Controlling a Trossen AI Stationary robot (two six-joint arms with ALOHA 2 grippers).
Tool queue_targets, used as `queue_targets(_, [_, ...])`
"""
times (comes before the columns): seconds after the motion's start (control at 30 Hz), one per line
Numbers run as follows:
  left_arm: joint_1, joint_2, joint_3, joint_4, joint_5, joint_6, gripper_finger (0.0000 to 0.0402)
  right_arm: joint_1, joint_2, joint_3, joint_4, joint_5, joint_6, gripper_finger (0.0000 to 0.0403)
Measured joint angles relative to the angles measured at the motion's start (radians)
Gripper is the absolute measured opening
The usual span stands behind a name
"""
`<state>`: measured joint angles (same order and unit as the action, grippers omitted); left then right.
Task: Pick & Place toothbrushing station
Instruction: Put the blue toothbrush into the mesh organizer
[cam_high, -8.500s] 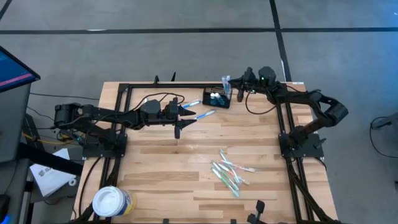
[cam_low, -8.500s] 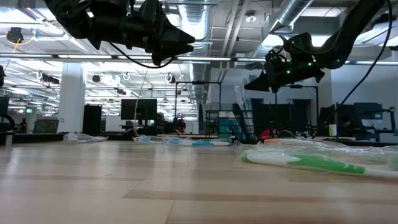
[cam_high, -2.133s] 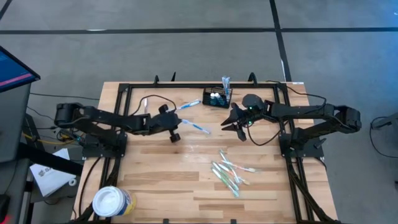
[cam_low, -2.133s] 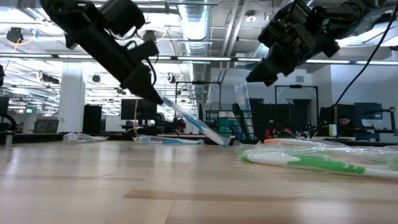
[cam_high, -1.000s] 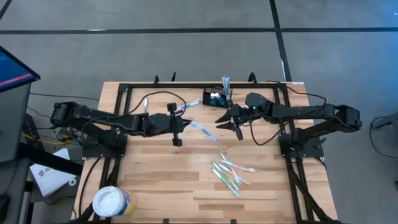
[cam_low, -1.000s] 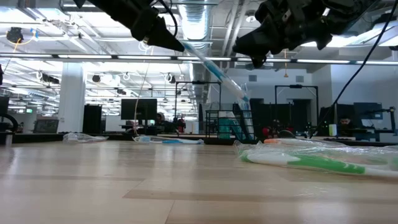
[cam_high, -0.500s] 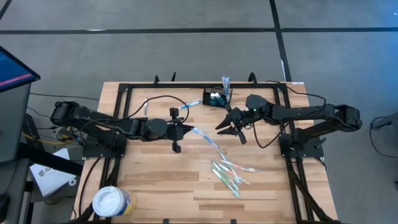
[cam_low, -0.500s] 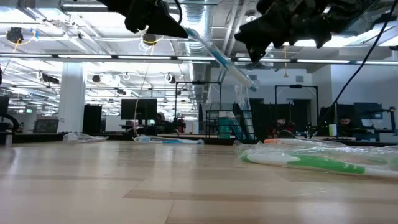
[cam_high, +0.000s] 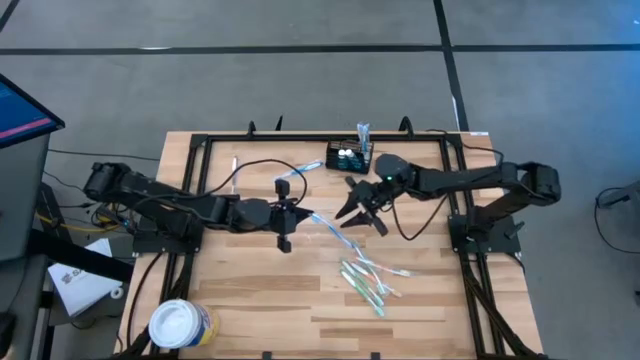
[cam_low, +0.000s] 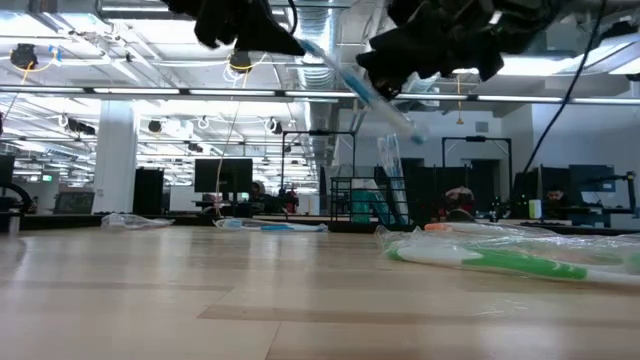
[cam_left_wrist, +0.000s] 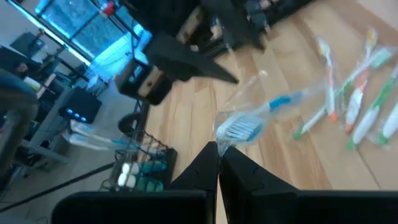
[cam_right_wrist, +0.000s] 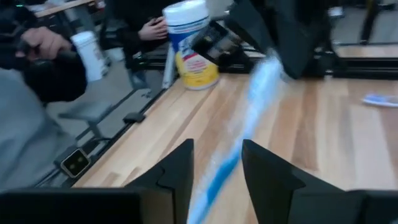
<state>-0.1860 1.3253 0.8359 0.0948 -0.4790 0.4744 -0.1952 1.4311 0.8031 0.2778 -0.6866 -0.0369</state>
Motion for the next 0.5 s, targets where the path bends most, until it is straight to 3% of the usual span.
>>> queue_targets(0.27, [-0.008, 0.032, 0.000, -0.002, 0.001, -0.003, 0.0000, -0.001, 0.132, 0.105, -0.056, -0.020, -0.007, 0.0184])
queue_targets(0.5, [-0.012, 0.032, 0.000, -0.003, 0.000, -0.003, 0.0000, 0.018, 0.212, 0.170, -0.064, -0.037, -0.005, 0.0200])
